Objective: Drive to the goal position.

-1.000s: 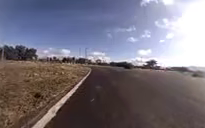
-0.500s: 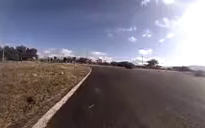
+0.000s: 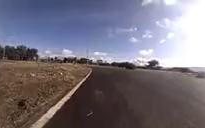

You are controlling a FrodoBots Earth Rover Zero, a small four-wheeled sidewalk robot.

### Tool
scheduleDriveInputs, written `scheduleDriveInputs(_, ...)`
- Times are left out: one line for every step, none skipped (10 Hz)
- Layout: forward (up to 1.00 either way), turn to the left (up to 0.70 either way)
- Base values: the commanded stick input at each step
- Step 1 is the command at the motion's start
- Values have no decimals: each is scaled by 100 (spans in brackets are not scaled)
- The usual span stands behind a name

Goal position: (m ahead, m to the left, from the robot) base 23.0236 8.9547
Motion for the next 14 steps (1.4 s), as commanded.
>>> scheduleDriveInputs(45,0)
scheduleDriveInputs(45,-1)
scheduleDriveInputs(45,-15)
scheduleDriveInputs(45,-27)
scheduleDriveInputs(45,-27)
scheduleDriveInputs(45,-27)
scheduleDriveInputs(45,-27)
scheduleDriveInputs(45,-27)
scheduleDriveInputs(45,-27)
scheduleDriveInputs(45,-27)
scheduleDriveInputs(45,0)
scheduleDriveInputs(45,0)
scheduleDriveInputs(45,0)
scheduleDriveInputs(45,0)
